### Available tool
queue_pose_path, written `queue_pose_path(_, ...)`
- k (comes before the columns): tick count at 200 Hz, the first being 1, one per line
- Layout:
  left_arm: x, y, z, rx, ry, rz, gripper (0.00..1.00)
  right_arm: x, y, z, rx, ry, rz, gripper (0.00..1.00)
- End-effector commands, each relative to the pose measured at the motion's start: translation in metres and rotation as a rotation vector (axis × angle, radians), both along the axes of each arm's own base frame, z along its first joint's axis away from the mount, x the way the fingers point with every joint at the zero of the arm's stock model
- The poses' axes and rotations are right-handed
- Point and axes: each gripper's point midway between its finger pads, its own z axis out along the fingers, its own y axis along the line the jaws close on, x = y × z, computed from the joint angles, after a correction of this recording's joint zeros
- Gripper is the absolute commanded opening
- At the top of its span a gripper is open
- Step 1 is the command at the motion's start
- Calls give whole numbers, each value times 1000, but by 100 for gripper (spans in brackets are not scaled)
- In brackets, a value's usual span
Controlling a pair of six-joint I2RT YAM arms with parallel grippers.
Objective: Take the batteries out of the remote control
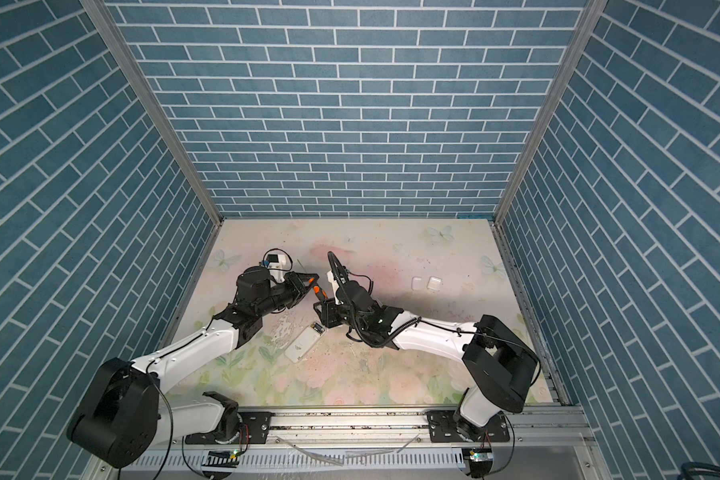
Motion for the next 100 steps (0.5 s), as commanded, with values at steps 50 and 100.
queue_pose_path(50,6,-1,20,-79,17,25,0,25,9,36,217,-108,-121,48)
queue_pose_path(100,8,-3,25,-111,9,22,0,31,12,39,220,-128,-138,45)
